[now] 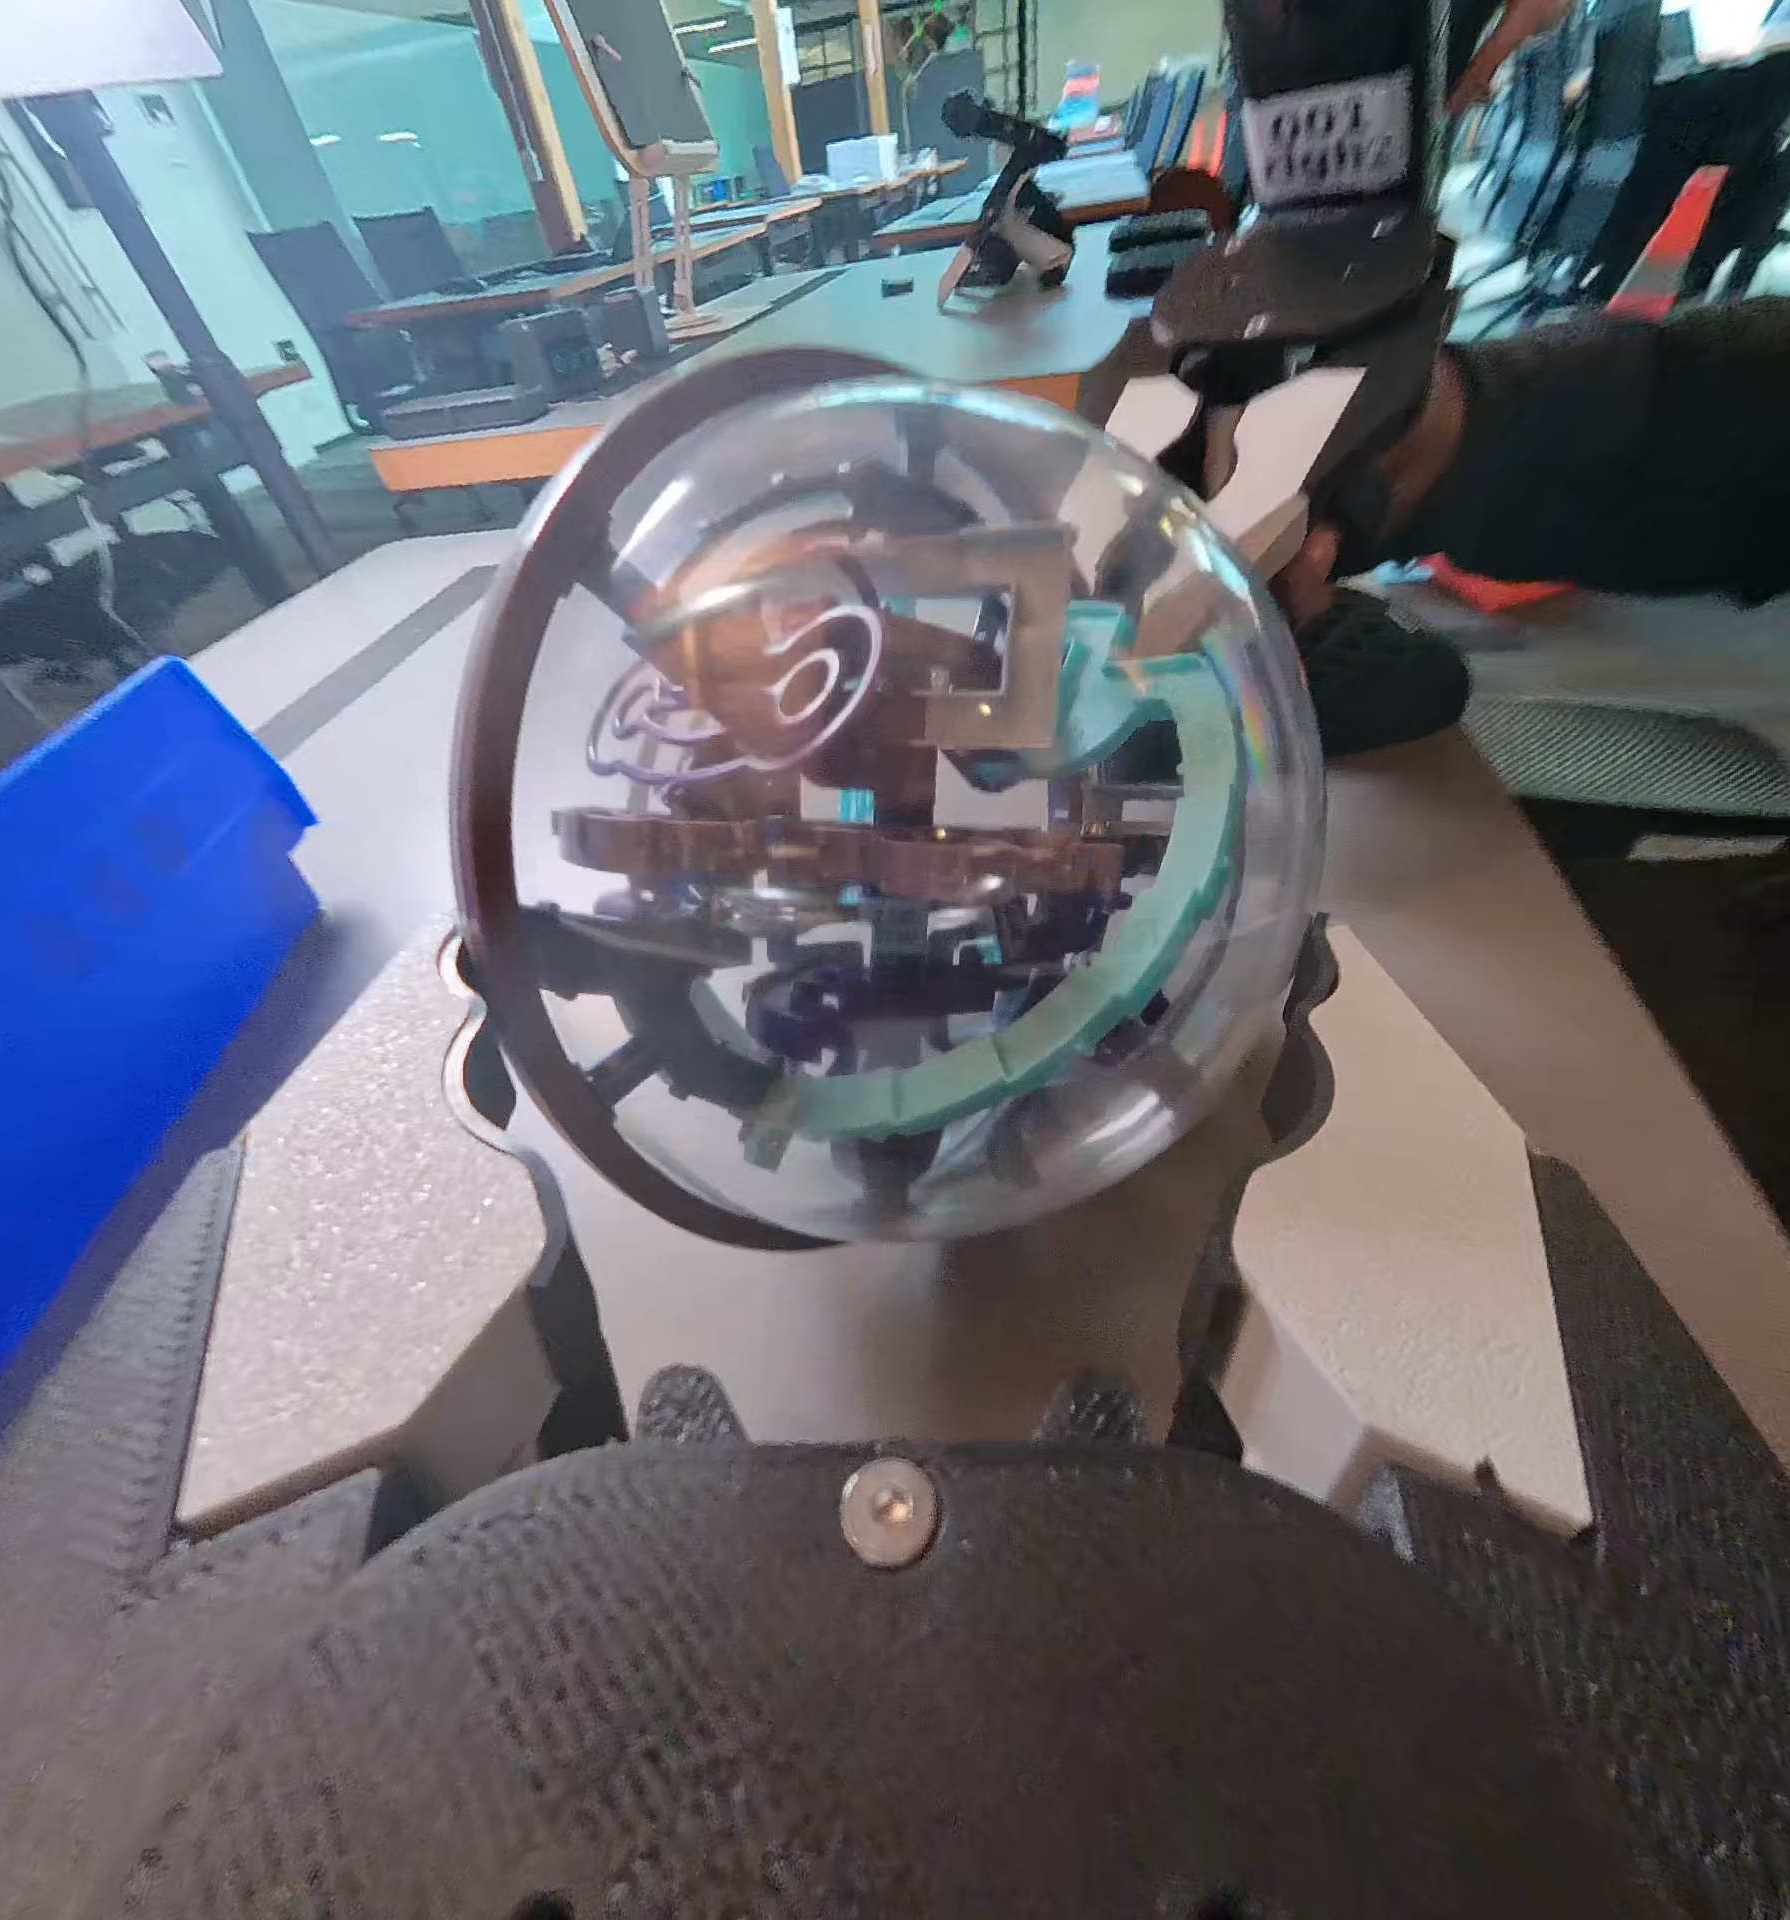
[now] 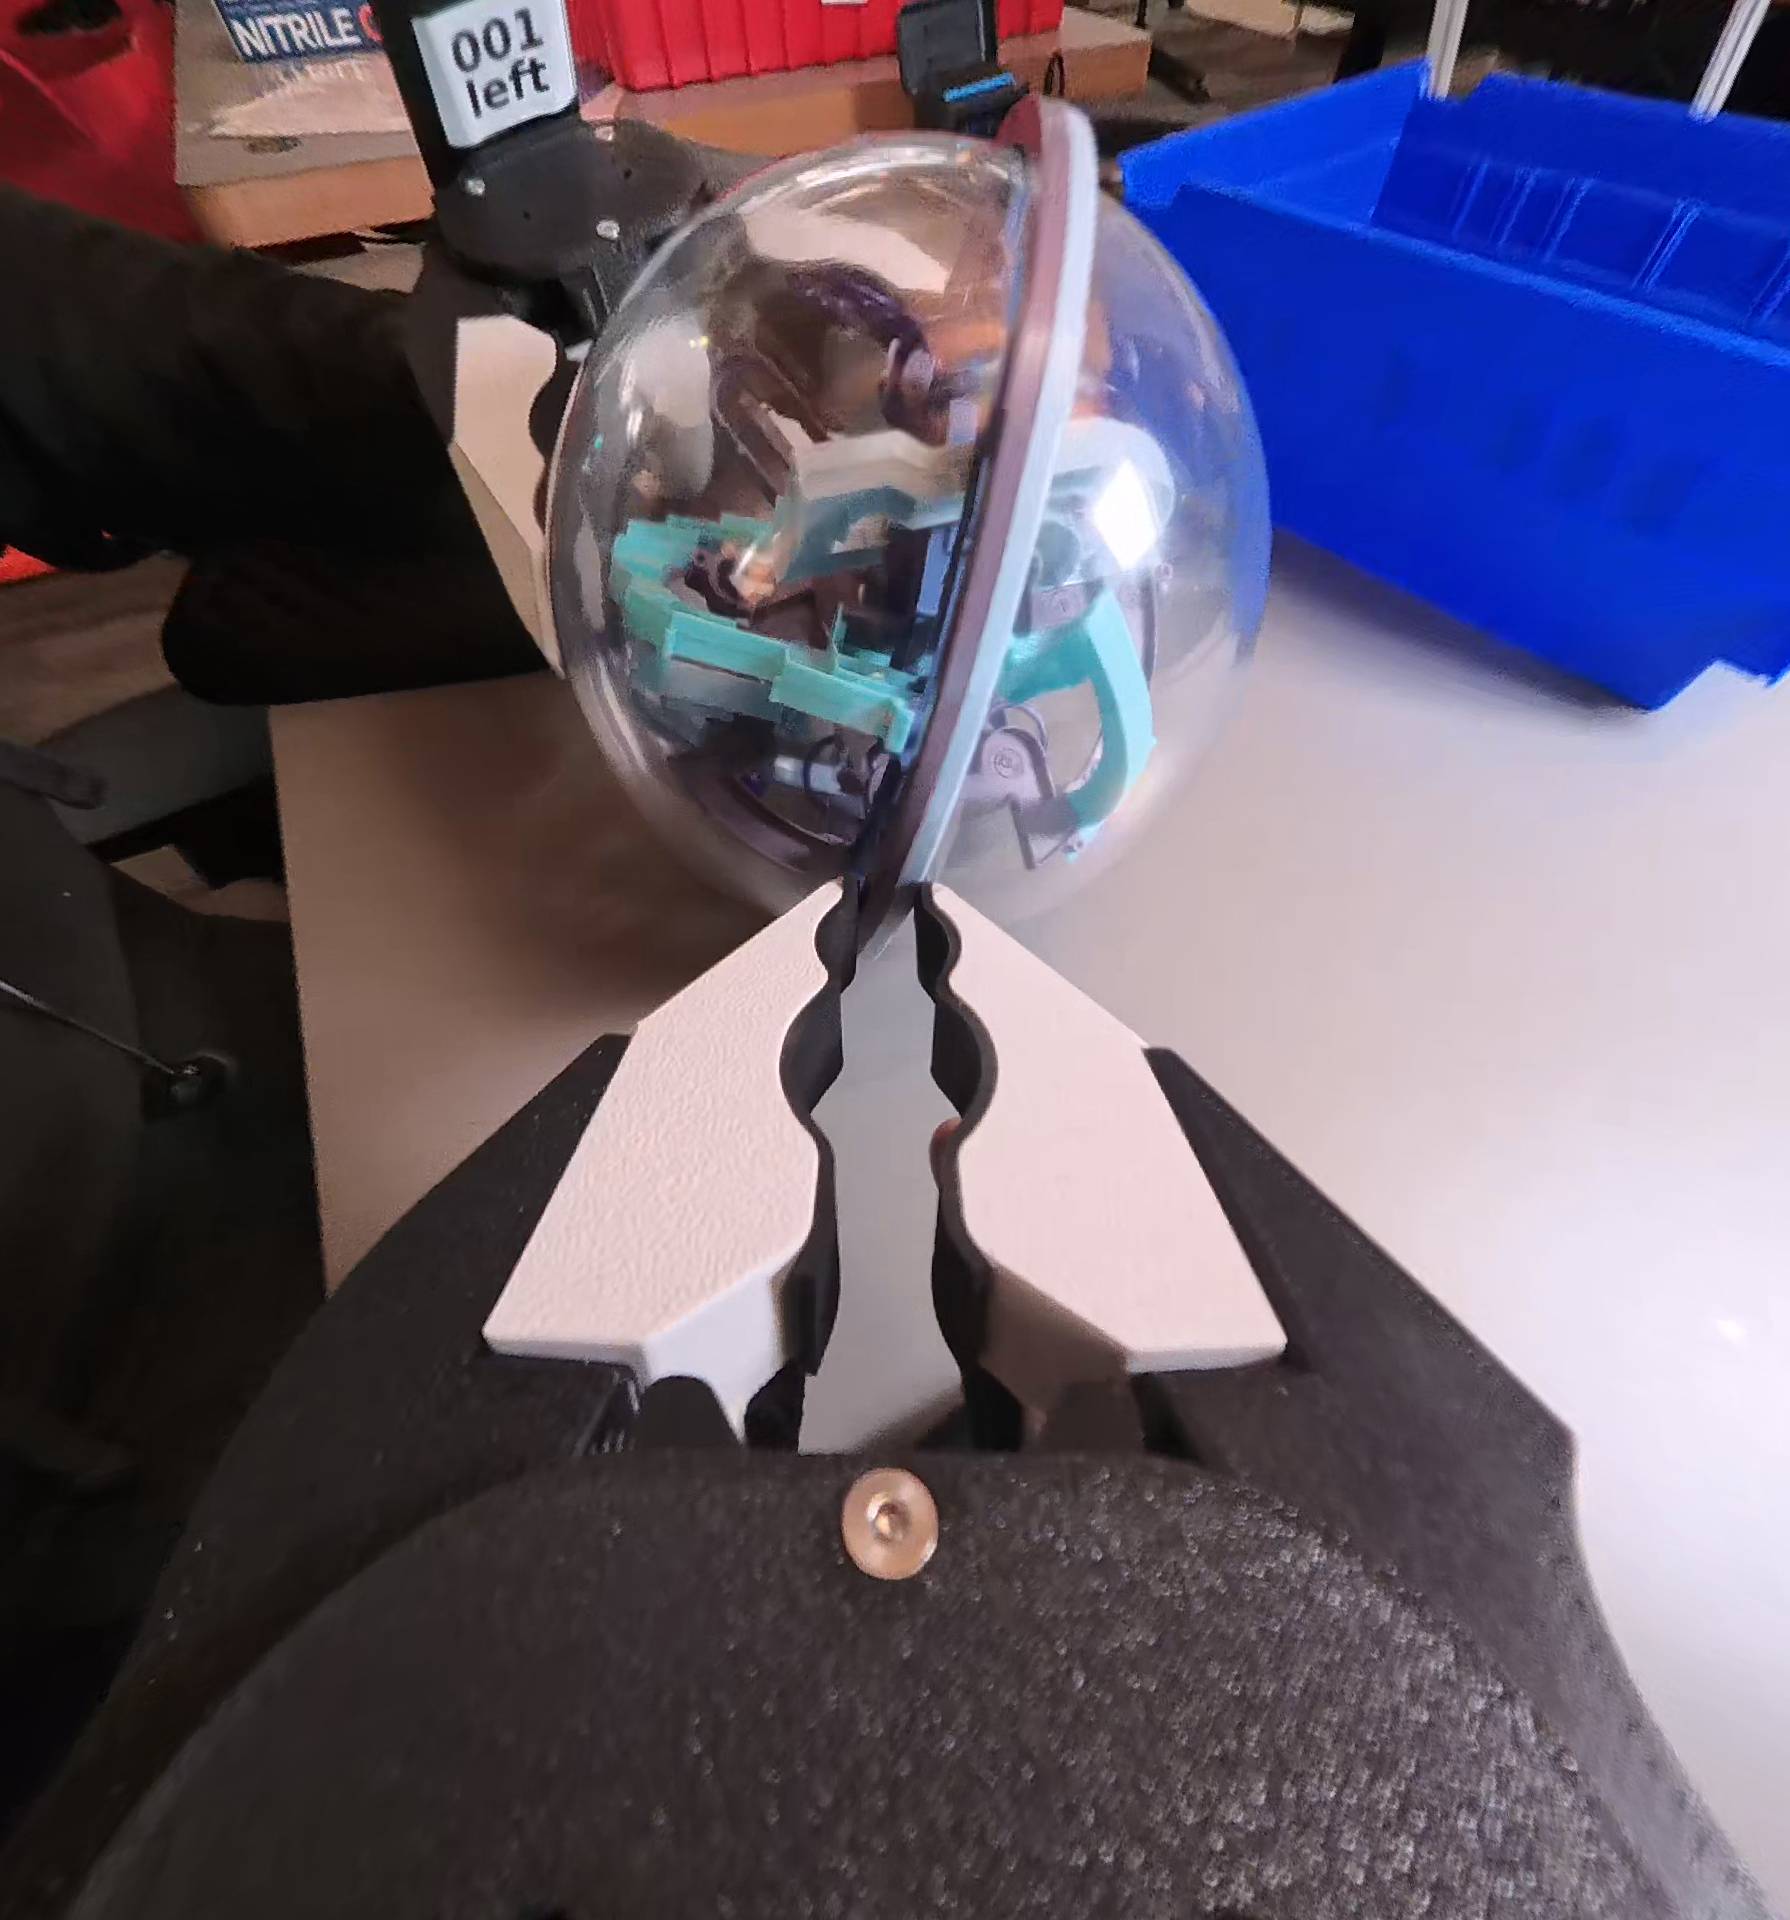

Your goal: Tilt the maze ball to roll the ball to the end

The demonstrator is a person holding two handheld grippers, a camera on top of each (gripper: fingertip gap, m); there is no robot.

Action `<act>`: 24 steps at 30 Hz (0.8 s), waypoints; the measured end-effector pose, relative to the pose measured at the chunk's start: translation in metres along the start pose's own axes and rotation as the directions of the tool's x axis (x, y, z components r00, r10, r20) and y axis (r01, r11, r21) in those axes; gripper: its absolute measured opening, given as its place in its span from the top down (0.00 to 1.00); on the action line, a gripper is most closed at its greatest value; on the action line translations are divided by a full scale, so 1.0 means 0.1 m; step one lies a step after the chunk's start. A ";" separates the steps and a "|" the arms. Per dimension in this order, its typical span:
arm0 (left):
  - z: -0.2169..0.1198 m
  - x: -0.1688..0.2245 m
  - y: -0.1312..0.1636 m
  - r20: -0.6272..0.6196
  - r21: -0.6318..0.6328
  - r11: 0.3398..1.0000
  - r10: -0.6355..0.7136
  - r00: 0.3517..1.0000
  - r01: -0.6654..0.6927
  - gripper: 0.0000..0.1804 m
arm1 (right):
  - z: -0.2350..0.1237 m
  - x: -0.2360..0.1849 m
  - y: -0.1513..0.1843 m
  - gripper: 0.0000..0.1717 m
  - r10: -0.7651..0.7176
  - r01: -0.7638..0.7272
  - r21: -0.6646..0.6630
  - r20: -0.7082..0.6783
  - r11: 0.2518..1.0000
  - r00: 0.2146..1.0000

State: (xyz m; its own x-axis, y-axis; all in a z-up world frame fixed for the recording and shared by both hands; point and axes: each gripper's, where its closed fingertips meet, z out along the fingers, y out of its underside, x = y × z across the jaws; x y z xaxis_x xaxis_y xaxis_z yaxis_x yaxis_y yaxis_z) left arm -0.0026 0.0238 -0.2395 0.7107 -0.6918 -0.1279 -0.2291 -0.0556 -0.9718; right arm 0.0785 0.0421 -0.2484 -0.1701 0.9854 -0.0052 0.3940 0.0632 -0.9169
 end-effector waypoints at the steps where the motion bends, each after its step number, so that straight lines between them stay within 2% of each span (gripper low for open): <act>1: 0.01 -0.02 0.02 0.021 -0.015 0.999 0.036 0.999 -0.035 0.19 | -0.01 0.02 -0.03 0.96 -0.044 0.044 0.011 -0.015 0.999 0.999; 7: 0.04 -0.05 0.05 0.048 -0.017 0.996 0.087 0.995 -0.086 0.20 | -0.04 0.09 -0.05 0.96 -0.192 0.192 -0.014 -0.066 0.981 0.979; 10: 0.02 -0.04 -0.01 0.032 0.022 0.997 0.070 0.997 -0.071 0.25 | -0.07 0.13 -0.03 0.96 -0.237 0.236 -0.026 -0.087 0.971 0.968; 24: 0.11 -0.09 0.00 0.032 0.003 0.999 0.042 0.999 -0.042 0.22 | -0.09 0.19 -0.11 0.96 -0.252 0.250 -0.038 -0.075 0.967 0.965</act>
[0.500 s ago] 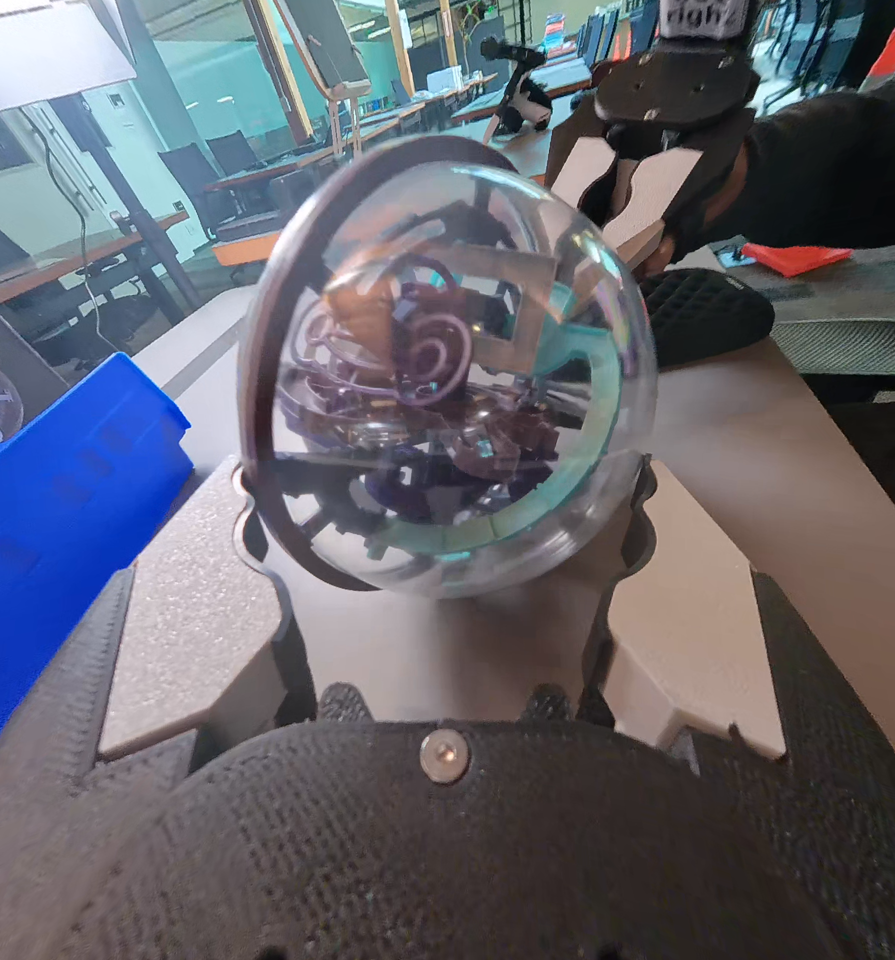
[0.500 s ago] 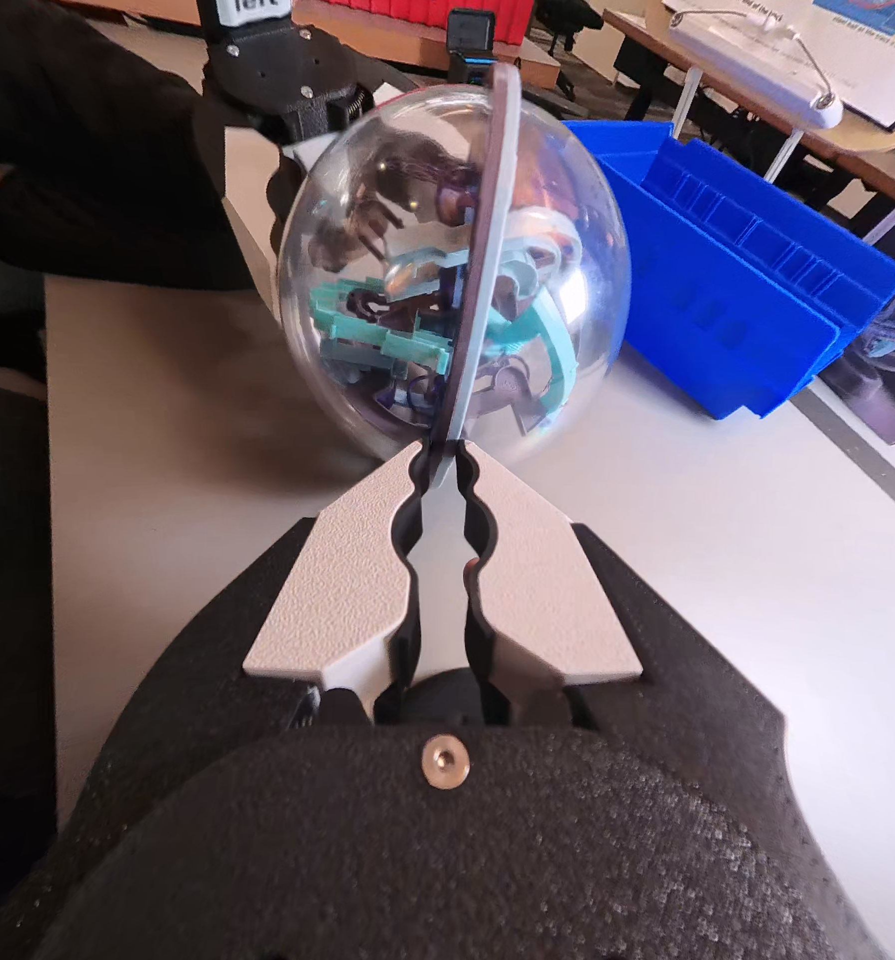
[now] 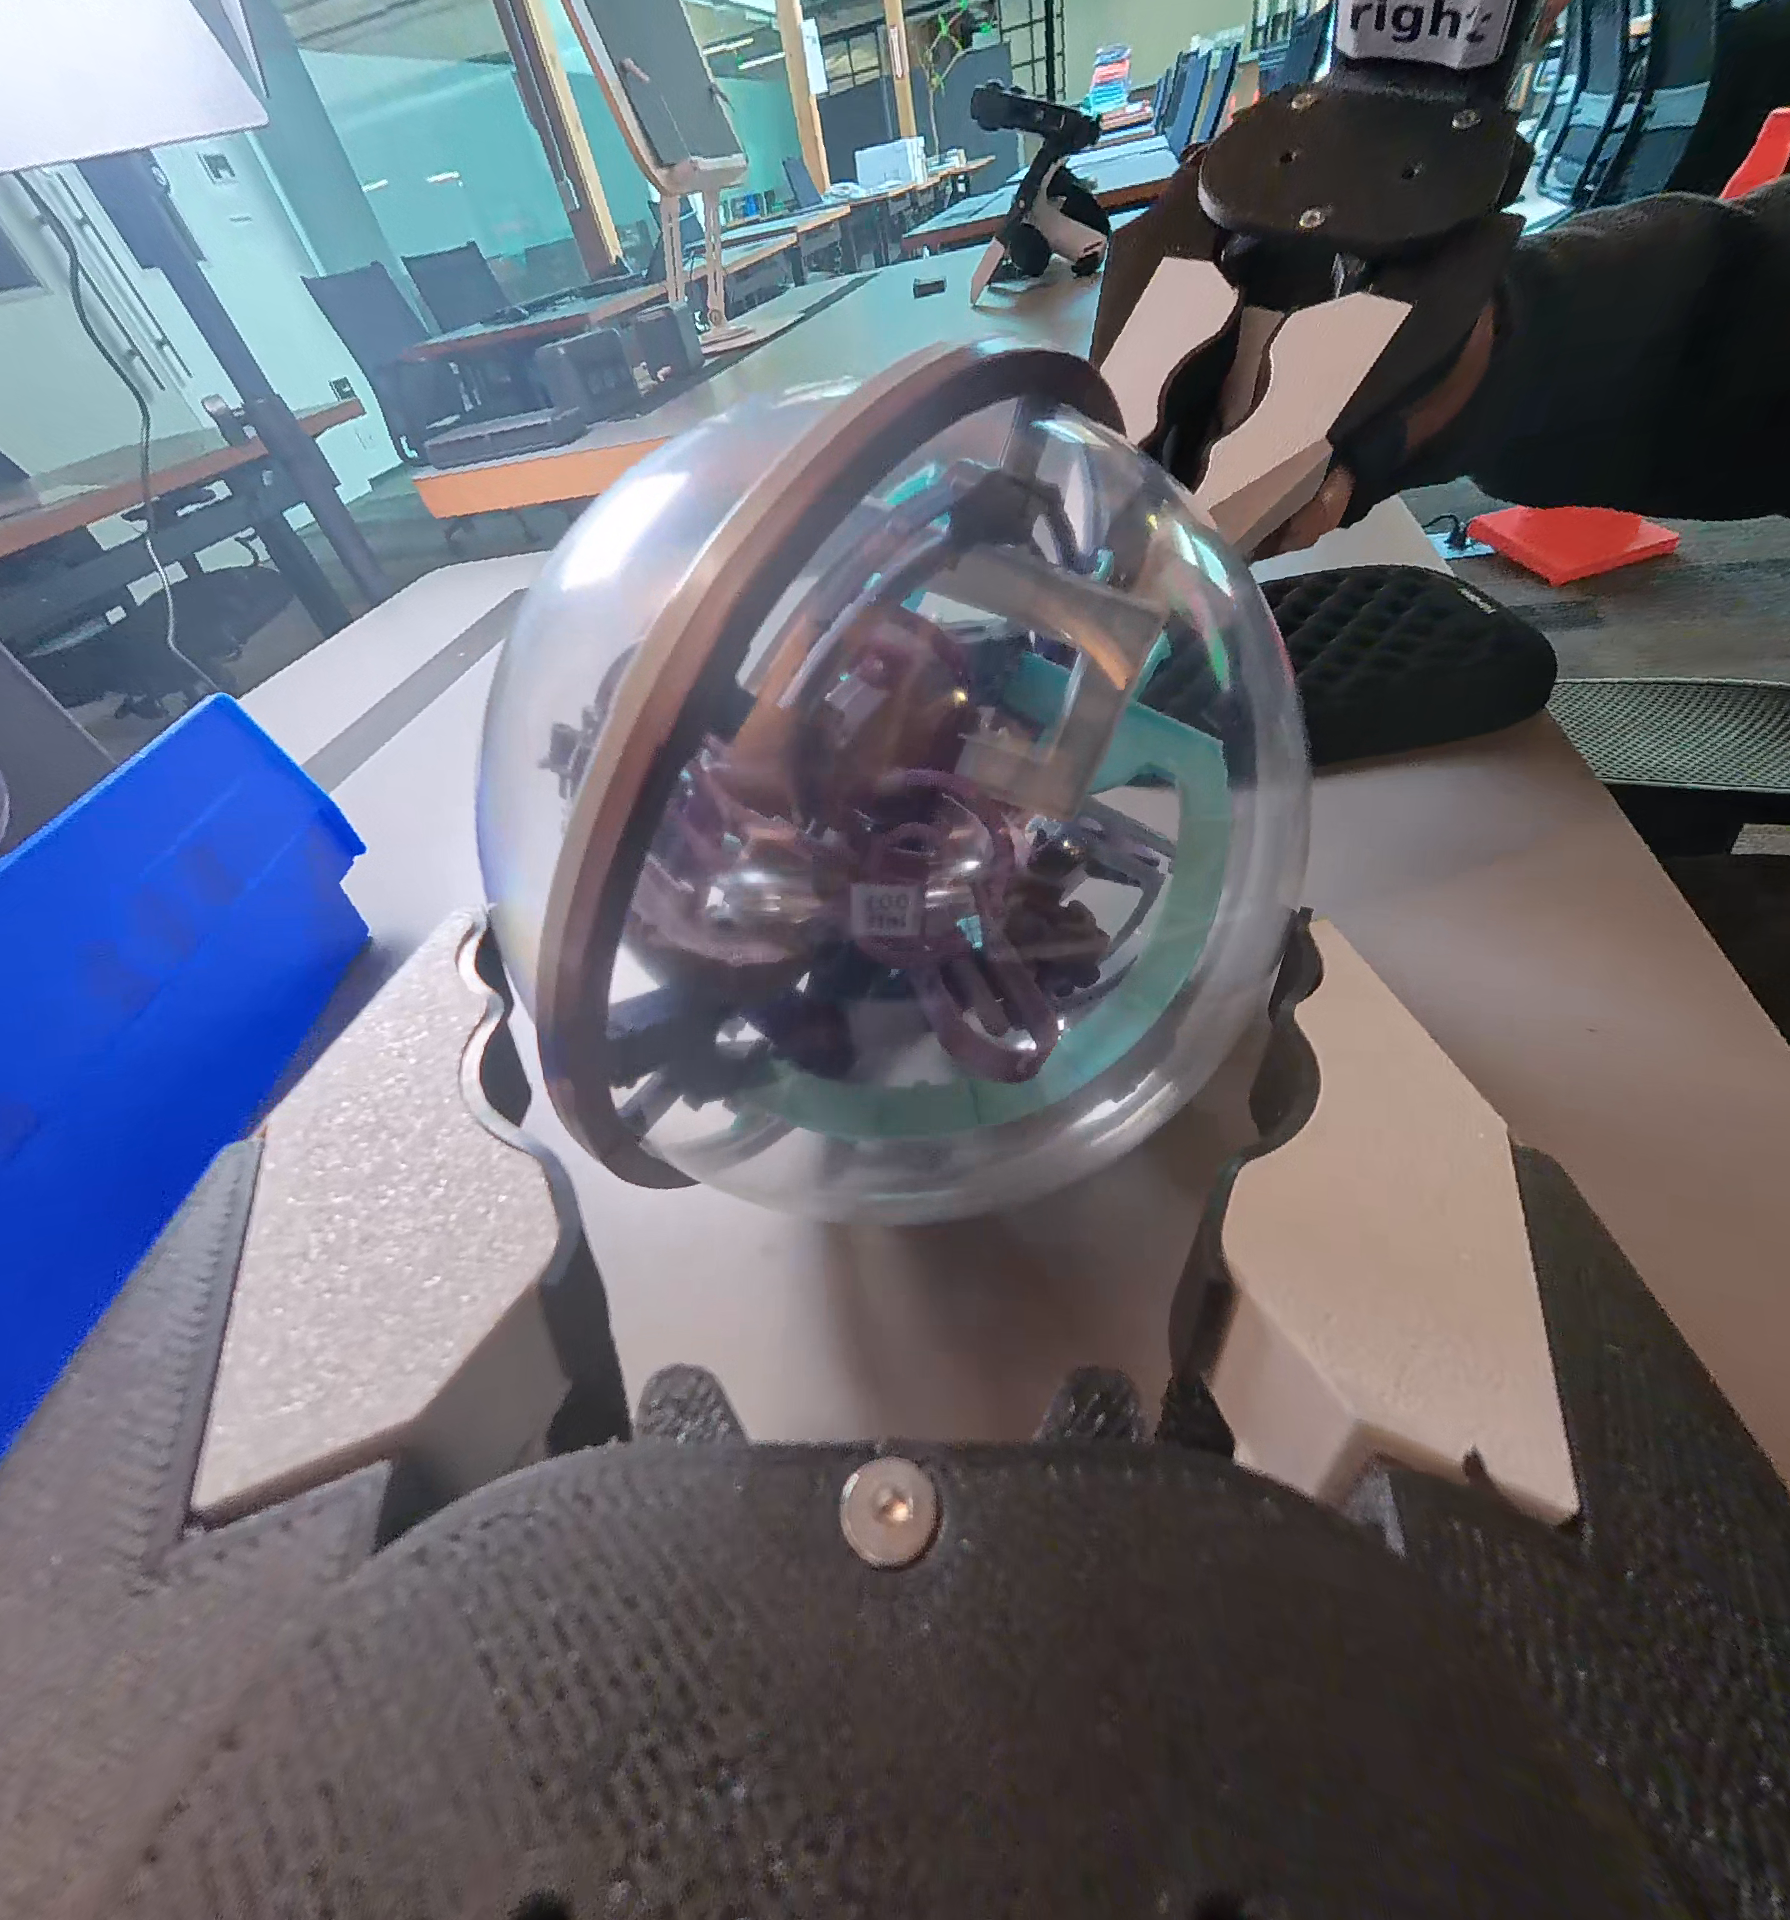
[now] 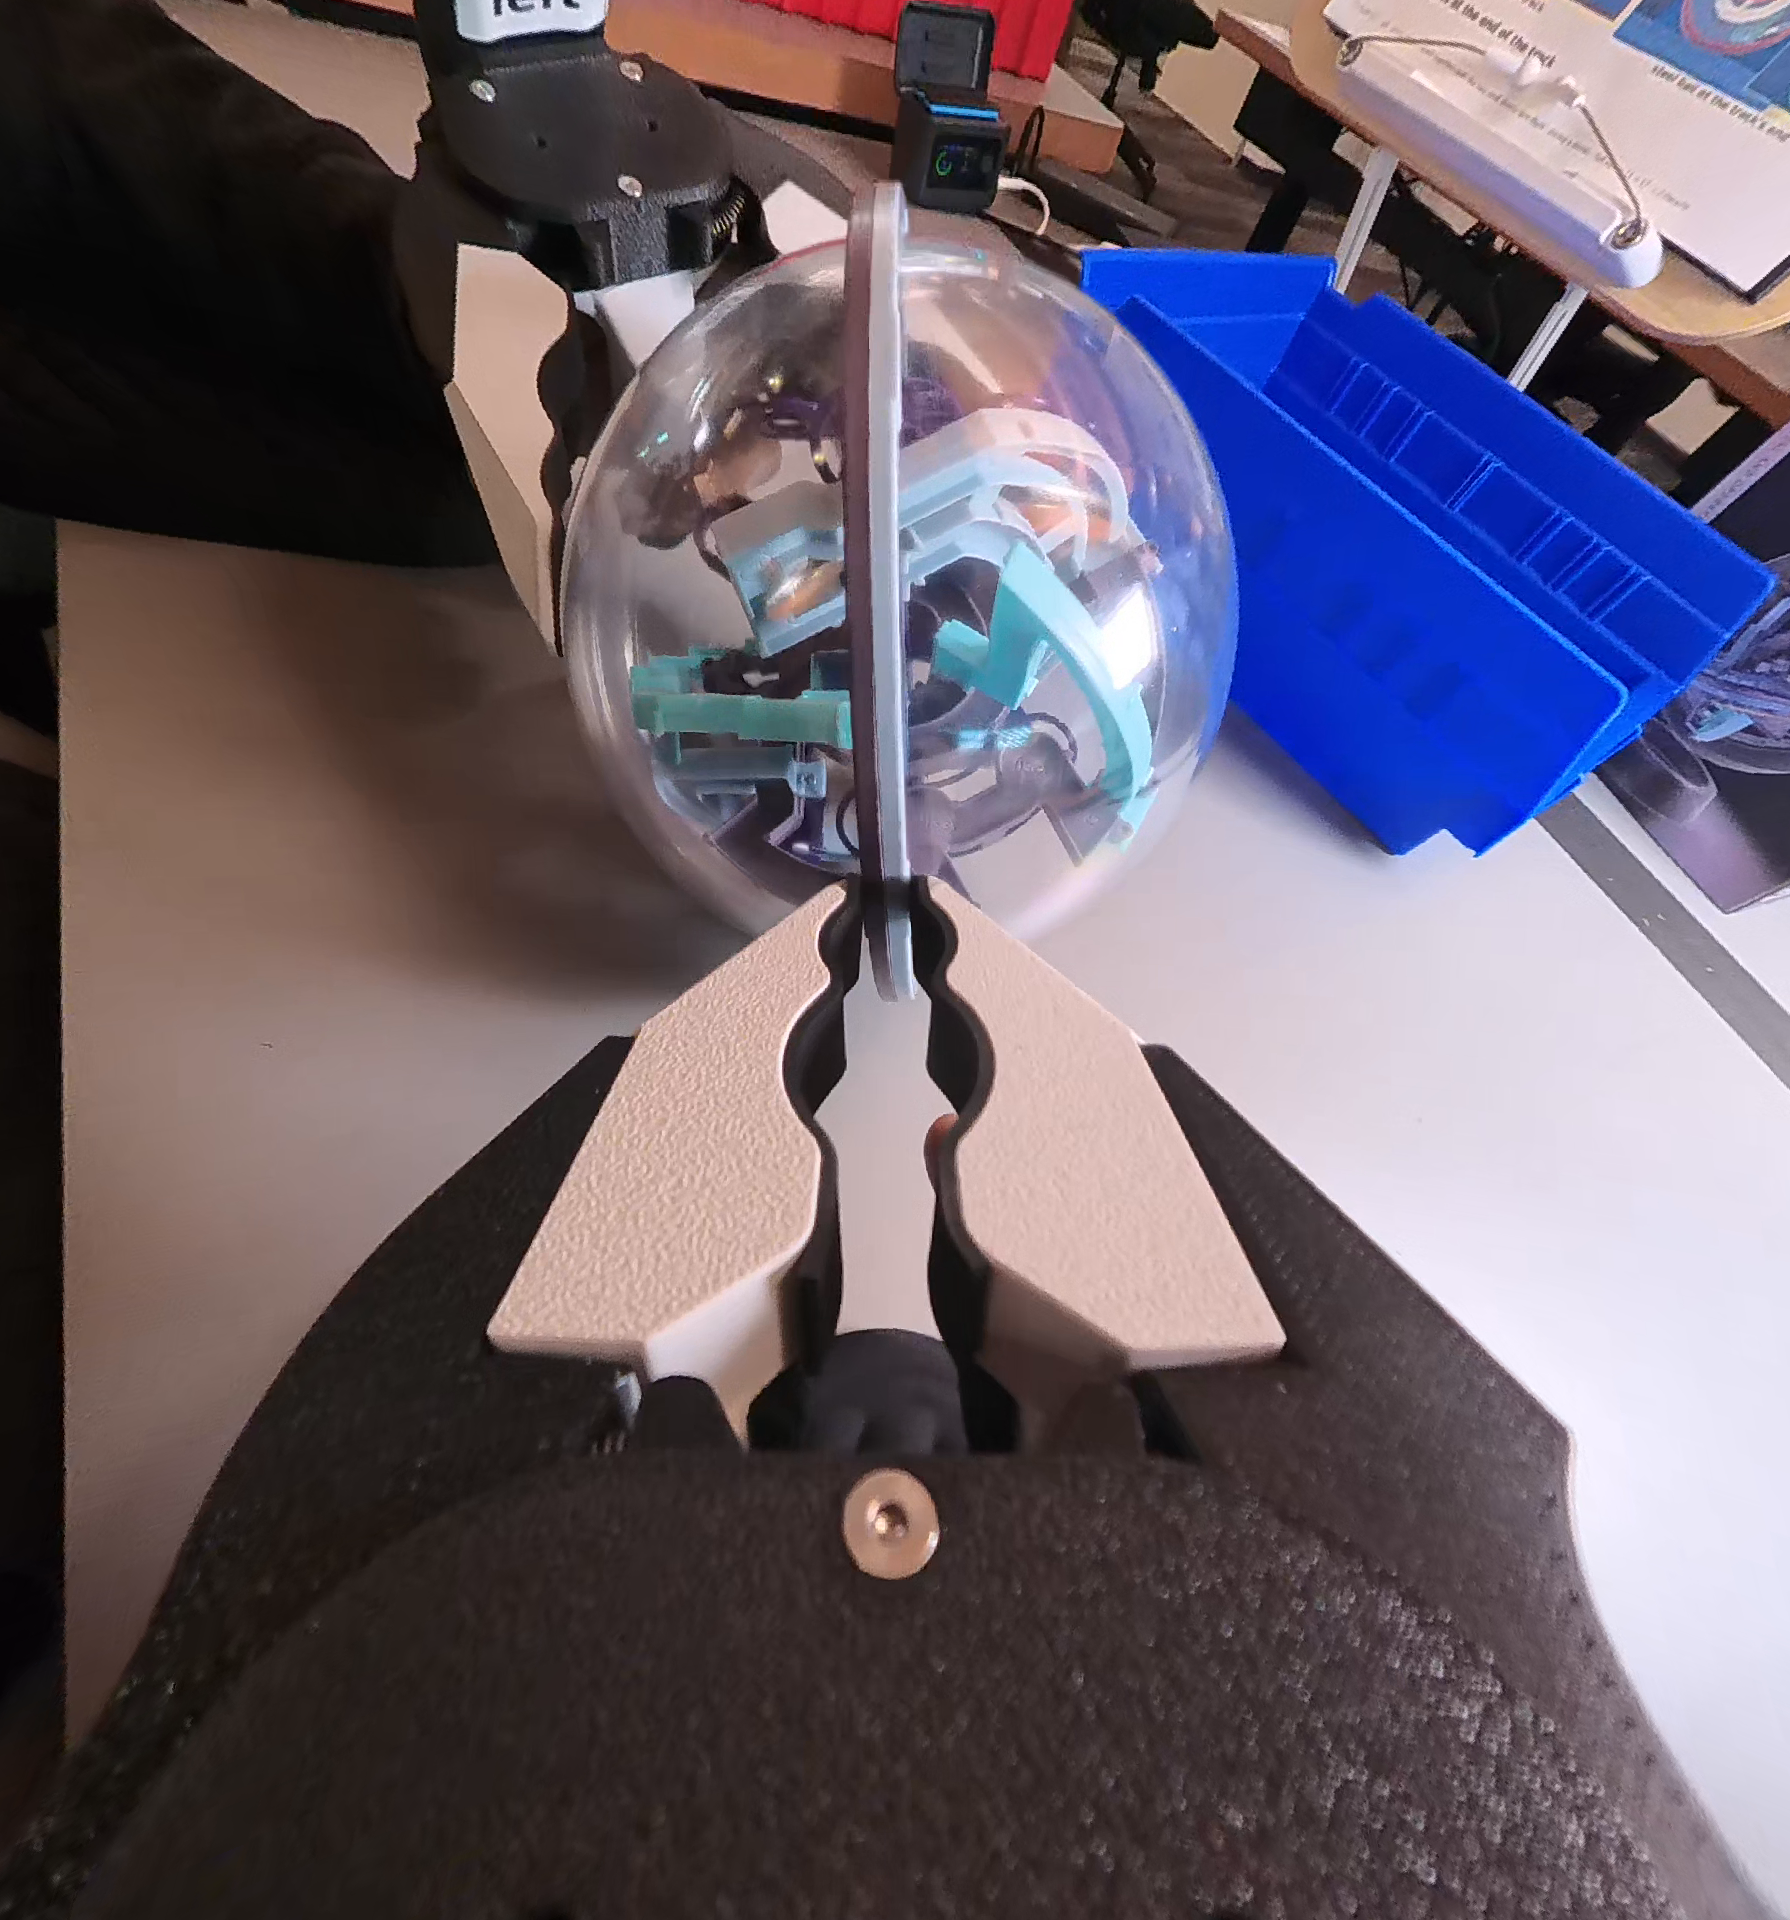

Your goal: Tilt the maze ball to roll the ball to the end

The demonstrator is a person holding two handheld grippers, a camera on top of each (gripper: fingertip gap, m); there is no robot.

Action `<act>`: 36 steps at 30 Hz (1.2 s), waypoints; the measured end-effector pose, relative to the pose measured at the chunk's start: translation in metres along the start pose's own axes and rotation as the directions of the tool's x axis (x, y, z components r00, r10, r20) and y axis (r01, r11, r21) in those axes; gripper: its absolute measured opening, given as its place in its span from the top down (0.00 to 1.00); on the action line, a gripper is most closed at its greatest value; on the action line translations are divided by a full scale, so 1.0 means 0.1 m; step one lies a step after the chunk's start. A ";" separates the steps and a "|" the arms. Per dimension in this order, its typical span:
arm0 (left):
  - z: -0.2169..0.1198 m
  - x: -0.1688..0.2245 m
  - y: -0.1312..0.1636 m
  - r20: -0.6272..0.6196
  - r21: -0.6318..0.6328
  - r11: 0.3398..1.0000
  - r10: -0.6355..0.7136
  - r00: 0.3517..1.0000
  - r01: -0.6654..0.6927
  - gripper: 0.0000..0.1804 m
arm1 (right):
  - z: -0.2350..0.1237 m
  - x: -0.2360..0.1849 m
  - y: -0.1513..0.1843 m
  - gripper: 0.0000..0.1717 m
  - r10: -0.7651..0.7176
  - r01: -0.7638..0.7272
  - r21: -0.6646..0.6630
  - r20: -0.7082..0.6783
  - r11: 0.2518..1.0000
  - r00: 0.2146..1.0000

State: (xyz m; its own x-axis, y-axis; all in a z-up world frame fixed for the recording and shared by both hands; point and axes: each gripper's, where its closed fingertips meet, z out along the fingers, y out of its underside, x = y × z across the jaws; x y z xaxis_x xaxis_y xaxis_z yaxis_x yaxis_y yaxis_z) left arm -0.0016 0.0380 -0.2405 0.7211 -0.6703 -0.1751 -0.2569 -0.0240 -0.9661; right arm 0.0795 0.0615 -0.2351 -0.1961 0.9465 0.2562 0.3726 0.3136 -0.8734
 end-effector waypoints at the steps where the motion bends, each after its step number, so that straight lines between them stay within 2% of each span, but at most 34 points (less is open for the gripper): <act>1: 0.00 0.00 0.00 -0.001 0.001 1.000 -0.006 1.000 0.006 0.22 | 0.00 0.00 0.00 0.96 0.005 -0.005 -0.003 0.007 1.000 1.000; 16: -0.01 0.01 -0.04 -0.029 0.014 0.987 -0.159 0.987 0.159 0.22 | -0.04 0.03 -0.09 0.96 0.130 -0.131 0.001 0.129 0.991 0.983; 33: 0.01 0.05 0.06 -0.052 -0.045 0.959 -0.283 0.958 0.281 0.22 | -0.08 0.09 -0.28 0.96 0.089 -0.076 -0.078 0.184 0.994 0.979; 36: 0.02 0.06 0.06 -0.043 -0.051 0.963 -0.267 0.963 0.265 0.22 | -0.09 0.07 -0.28 0.96 0.062 -0.050 -0.064 0.212 0.997 0.975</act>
